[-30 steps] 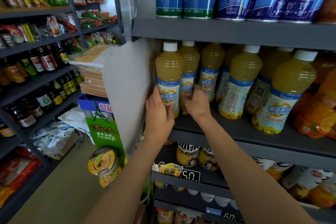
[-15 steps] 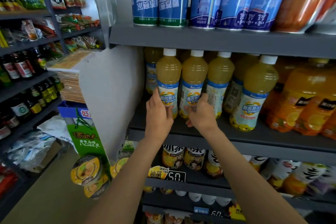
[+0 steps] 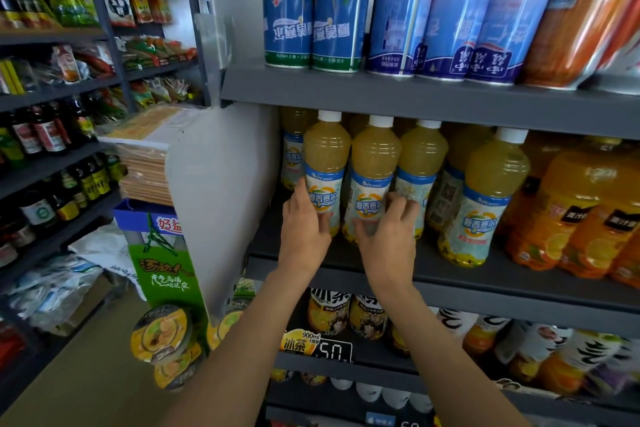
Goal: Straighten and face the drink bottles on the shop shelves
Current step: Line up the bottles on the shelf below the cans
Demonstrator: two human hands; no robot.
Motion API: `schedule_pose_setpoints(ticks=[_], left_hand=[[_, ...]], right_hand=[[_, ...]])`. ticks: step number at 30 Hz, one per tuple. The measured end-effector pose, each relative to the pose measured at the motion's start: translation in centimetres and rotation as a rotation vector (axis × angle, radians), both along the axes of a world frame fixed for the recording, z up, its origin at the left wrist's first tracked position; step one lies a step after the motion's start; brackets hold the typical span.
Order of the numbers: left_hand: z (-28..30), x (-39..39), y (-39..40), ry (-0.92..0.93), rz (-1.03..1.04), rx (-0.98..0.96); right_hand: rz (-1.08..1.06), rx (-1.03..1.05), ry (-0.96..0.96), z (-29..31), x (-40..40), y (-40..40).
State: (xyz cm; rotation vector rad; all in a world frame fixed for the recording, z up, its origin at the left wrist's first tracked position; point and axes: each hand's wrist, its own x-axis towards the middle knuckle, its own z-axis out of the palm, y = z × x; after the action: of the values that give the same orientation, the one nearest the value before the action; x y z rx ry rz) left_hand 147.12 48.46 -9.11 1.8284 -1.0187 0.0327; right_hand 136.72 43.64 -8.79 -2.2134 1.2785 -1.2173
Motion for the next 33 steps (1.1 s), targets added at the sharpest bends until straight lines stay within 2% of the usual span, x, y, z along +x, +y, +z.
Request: schedule_pose_setpoints(ticks=[4, 9, 12, 14, 18, 25, 29, 33], left_hand=[[0.0, 0.0, 0.0, -0.008, 0.005, -0.012], [-0.4, -0.8, -0.3, -0.004, 0.044, -0.048], [-0.9, -2.3, -0.2, -0.087, 0.229, -0.163], [-1.2, -3.9, -0.1, -0.213, 0.273, -0.251], [-1.5, -7.1, -1.3, -0.317, 0.065, -0.219], [-0.9, -8.6, -2.7, -0.251, -0.096, -0.195], [0.5, -9.5, -3.6, -0.043, -0.099, -0.169], [1.3, -9.9, -4.6, -0.001, -0.109, -0.123]], right_hand=[[-0.002, 0.058, -0.014, 0.5, 0.1, -0.3], [0.022, 0.046, -0.130, 0.1, -1.7, -1.1], [-0.107, 0.019, -0.207, 0.7, -3.2, -1.7], [-0.141, 0.075, -0.126, 1.1, -3.6, -2.7], [-0.089, 0.260, 0.088, 1.4, -3.2, -4.3], [-0.057, 0.193, 0.161, 1.6, -4.7, -4.1], [-0.123, 0.097, 0.264, 1.1, -5.5, -2.7], [0.018, 0.043, 0.282, 0.3, -6.4, -2.6]])
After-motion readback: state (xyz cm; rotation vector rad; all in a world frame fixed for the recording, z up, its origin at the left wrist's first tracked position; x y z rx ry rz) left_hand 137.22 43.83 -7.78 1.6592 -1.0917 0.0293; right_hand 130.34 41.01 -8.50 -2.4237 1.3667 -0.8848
